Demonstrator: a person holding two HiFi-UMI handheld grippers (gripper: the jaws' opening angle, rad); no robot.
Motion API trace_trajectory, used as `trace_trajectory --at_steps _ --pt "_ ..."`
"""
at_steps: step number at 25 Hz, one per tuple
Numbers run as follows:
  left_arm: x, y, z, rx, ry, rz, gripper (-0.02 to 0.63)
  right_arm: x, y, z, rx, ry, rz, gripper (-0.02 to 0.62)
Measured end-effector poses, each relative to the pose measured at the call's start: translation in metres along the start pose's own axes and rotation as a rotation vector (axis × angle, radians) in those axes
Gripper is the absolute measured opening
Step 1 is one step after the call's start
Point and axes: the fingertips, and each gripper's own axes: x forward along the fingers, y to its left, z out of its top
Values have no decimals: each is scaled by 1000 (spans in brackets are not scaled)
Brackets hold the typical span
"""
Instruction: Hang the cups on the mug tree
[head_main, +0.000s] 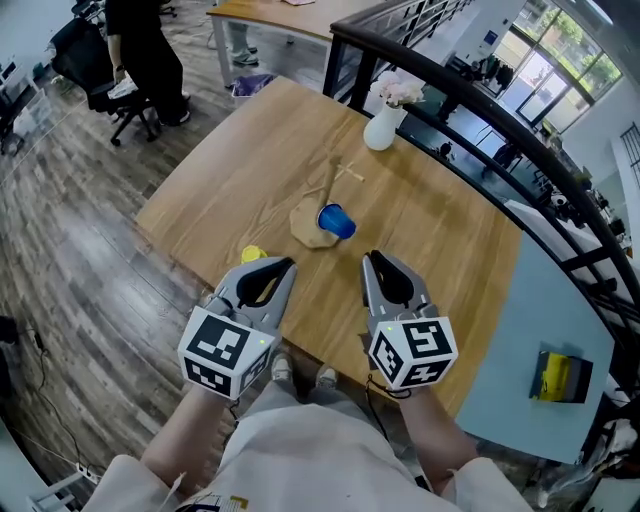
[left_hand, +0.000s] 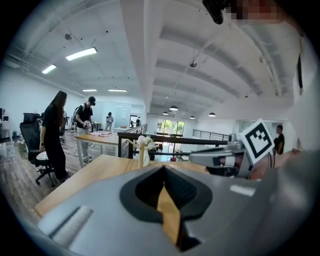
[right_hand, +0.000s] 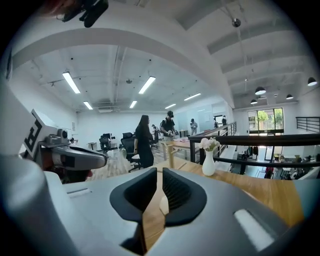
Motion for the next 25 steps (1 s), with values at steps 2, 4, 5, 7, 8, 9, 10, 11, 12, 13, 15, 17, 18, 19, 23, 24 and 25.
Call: trace_trajectory --at_steps 2,4,5,7,8,9,10,11,12,13,15,17,18,19,23,24,25 --pt "-5 -4 -1 -2 4 1 2 -12 7 4 -11 -14 7 26" --pt "-11 -11 -2 5 3 -4 2 -23 13 7 -11 -29 14 23" --pt "-14 -14 -2 9 -3 -9 2 -28 16 8 -7 -36 18 21" --pt "-20 -22 0 6 -19 -20 2 -38 23 6 6 -36 31 15" --pt "-24 -26 0 1 -27 -25 2 -44 28 3 12 -29 40 15" --pt "-28 -30 0 -1 -32 -28 2 -49 33 0 13 -20 49 14" --pt "-32 -34 -1 1 -33 -29 2 -54 38 -4 11 -13 58 12" --pt "-35 -37 -2 6 -32 -29 2 -58 42 -7 8 -7 65 11" --pt "-36 -39 -3 11 -29 -31 2 -61 45 -10 6 -2 70 11" --pt "-37 -42 -5 14 -26 -35 2 -63 47 -12 6 1 74 7" --pt "-36 -46 -8 18 -17 -46 2 -65 49 -17 7 9 80 2" --pt "-34 -48 -9 21 -12 -54 2 -66 50 -18 2 13 79 0" --pt "-33 -48 -9 23 -10 -57 2 -66 49 -18 -2 12 76 0" --pt "-31 -49 -9 26 -8 -60 2 -67 47 -18 -5 9 71 0" --pt "-18 -56 -10 39 1 -84 2 -72 27 -17 -12 -6 19 1" --pt "-14 -59 -11 43 6 -95 2 -75 19 -18 -7 -9 -7 0" --pt "-10 -63 -11 48 13 -107 2 -78 11 -19 1 -11 -33 0"
